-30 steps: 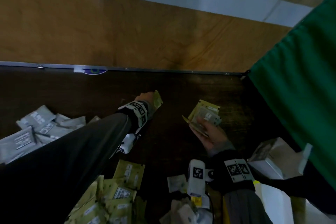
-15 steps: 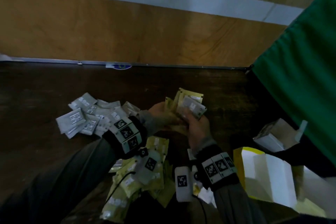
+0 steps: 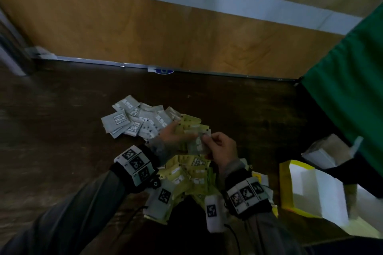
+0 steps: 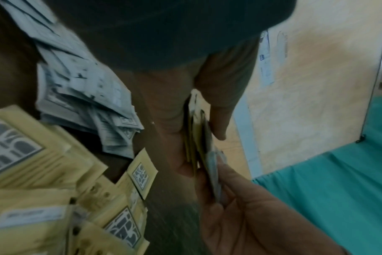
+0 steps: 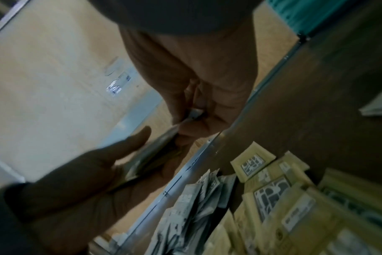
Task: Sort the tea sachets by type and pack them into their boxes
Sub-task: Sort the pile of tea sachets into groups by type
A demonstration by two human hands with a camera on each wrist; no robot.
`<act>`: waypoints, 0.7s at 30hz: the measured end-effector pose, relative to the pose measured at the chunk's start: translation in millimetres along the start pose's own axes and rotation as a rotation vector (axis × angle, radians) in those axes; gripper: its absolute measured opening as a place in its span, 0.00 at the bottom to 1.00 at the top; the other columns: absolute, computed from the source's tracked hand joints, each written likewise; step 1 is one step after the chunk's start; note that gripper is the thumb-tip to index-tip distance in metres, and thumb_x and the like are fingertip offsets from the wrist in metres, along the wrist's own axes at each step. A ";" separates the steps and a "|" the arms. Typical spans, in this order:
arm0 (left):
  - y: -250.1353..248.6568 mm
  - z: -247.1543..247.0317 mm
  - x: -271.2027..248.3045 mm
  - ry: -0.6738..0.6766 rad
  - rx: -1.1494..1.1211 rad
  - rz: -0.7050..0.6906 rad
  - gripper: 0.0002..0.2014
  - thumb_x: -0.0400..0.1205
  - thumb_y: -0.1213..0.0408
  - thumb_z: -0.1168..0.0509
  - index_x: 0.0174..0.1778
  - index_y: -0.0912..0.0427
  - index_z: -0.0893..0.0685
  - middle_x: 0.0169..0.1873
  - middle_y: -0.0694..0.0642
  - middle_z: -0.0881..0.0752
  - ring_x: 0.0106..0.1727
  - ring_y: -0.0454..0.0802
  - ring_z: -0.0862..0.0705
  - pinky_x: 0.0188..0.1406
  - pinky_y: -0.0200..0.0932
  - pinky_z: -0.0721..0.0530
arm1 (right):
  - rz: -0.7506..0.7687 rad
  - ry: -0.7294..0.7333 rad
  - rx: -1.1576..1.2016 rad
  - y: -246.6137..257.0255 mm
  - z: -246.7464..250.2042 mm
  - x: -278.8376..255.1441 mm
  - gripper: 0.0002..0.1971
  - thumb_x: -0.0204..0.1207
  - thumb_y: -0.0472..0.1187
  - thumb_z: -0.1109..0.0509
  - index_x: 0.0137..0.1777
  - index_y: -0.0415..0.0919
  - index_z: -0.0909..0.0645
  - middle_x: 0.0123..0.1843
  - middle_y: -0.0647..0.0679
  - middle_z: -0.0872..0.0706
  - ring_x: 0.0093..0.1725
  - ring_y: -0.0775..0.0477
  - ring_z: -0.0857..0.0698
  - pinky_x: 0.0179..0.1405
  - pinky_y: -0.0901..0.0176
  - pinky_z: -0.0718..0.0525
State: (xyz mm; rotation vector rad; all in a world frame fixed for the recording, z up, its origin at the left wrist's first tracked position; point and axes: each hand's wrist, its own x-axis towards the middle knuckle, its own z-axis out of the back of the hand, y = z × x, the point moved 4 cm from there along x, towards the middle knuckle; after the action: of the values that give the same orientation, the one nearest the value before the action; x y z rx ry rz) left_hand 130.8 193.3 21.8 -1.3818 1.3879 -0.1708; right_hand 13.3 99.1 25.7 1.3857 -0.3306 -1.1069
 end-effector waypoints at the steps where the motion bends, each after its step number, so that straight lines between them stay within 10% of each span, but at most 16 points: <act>1: 3.0 0.1 -0.2 0.008 0.007 -0.014 0.25 0.74 0.66 0.27 0.67 0.59 0.24 0.60 0.61 0.16 0.57 0.61 0.14 0.48 0.58 0.12 | -0.010 0.006 0.033 -3.7 0.8 -1.1 0.05 0.78 0.41 0.30 0.43 0.41 0.18 0.41 0.45 0.15 0.38 0.49 0.16 0.29 0.58 0.17; 10: 5.9 -2.9 -4.3 -0.026 -0.031 -0.006 0.20 0.73 0.71 0.29 0.60 0.59 0.24 0.56 0.60 0.16 0.55 0.58 0.14 0.45 0.53 0.10 | -0.134 -0.077 0.330 -15.5 18.6 -11.8 0.03 0.78 0.39 0.31 0.45 0.43 0.16 0.49 0.44 0.14 0.48 0.45 0.15 0.39 0.53 0.13; 16: 2.3 -0.7 -6.7 -0.055 -0.066 0.014 0.20 0.77 0.72 0.33 0.64 0.60 0.24 0.60 0.61 0.17 0.58 0.60 0.16 0.44 0.52 0.11 | -0.196 -0.261 0.343 -36.7 55.1 -15.8 0.06 0.82 0.42 0.37 0.51 0.43 0.19 0.49 0.44 0.18 0.43 0.48 0.20 0.27 0.59 0.23; 21: 6.1 6.9 -8.2 -0.047 0.578 -0.046 0.32 0.78 0.67 0.32 0.77 0.55 0.37 0.63 0.57 0.24 0.53 0.51 0.18 0.46 0.46 0.15 | -0.216 -0.338 0.387 -70.7 100.3 -29.7 0.16 0.82 0.36 0.39 0.68 0.34 0.26 0.54 0.41 0.20 0.43 0.46 0.19 0.31 0.56 0.20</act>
State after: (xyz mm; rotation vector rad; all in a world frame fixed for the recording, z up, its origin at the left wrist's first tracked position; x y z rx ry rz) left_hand 129.7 205.3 19.4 -0.9263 1.1455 -0.5226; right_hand -107.4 74.3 -1.7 1.5966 -0.6796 -1.5188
